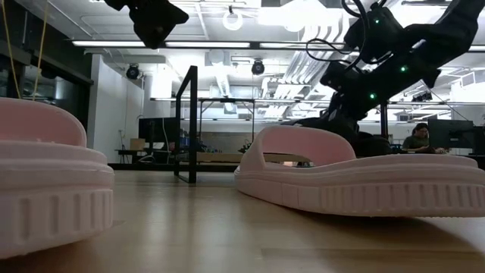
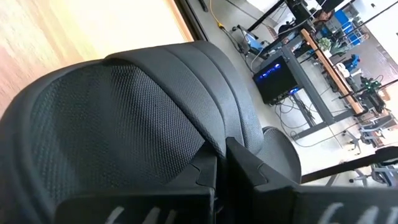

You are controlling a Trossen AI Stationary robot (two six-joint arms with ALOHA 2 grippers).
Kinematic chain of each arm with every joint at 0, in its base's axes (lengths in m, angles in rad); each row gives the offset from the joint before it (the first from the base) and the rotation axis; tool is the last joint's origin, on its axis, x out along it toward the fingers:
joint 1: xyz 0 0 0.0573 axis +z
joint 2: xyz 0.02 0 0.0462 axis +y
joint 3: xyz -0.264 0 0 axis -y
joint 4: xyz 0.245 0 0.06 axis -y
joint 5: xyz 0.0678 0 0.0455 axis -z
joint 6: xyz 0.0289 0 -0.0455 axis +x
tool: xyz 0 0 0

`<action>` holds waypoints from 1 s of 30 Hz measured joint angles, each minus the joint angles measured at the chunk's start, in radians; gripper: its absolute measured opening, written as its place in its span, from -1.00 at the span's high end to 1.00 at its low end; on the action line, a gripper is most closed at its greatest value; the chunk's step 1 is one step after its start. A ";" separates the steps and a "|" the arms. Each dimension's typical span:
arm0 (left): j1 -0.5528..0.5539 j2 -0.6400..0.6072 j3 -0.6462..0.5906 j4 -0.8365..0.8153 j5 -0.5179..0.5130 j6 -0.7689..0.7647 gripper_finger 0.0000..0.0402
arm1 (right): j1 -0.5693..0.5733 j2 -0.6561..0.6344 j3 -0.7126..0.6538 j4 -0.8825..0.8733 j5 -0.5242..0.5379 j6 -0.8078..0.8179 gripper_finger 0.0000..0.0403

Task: Pick and place slides into the shelf
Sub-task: Put the black slipper on the shelf

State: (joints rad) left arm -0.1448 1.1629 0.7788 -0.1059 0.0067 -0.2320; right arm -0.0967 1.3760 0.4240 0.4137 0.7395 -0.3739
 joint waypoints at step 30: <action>0.000 0.000 0.000 -0.001 0.000 -0.002 0.06 | 0.000 -0.174 0.000 -0.325 -0.112 0.235 0.25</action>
State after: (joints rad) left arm -0.1448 1.1629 0.7788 -0.1066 0.0067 -0.2337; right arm -0.0971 1.2018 0.4240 0.0883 0.6278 -0.1390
